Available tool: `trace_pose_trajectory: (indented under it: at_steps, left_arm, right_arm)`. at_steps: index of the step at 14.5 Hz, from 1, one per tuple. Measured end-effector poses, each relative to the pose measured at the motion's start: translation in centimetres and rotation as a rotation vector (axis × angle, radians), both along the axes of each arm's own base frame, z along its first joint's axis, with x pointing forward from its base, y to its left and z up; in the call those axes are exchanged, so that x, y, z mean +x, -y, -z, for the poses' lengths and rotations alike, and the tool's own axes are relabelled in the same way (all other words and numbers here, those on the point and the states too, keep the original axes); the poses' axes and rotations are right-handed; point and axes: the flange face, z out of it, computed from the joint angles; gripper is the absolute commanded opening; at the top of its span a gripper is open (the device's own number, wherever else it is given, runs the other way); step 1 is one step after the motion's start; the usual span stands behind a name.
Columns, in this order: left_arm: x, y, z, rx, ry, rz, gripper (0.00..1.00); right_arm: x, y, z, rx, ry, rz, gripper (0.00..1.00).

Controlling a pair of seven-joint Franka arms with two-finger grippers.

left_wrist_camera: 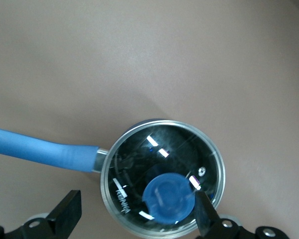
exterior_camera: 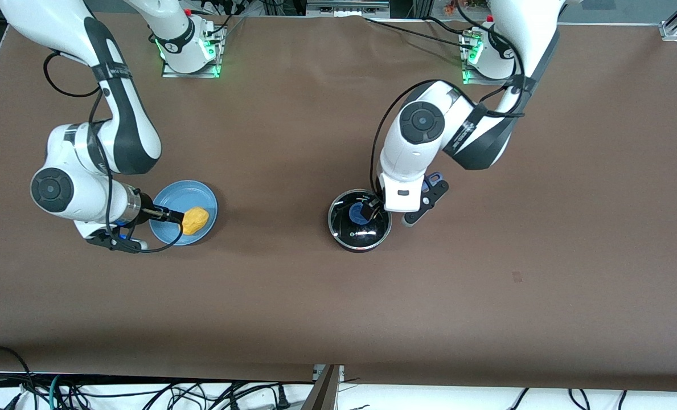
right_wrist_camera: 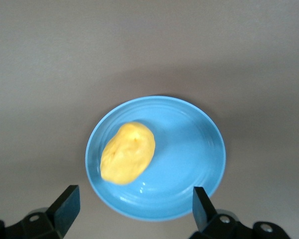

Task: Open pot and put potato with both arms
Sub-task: 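Grasp the lid knob with the left gripper while the right gripper grasps the potato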

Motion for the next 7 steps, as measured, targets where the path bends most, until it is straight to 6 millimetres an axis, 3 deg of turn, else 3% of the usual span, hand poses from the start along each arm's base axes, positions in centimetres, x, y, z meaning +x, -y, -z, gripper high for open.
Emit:
trace_pose_trajectory:
  at_steps: [7]
  left_arm:
    - [1.2,2.4,3.2,0.017,0.010,-0.131,1.00]
  right_arm:
    - [-1.6,-0.3,7.1,0.054,0.025,0.122,0.99]
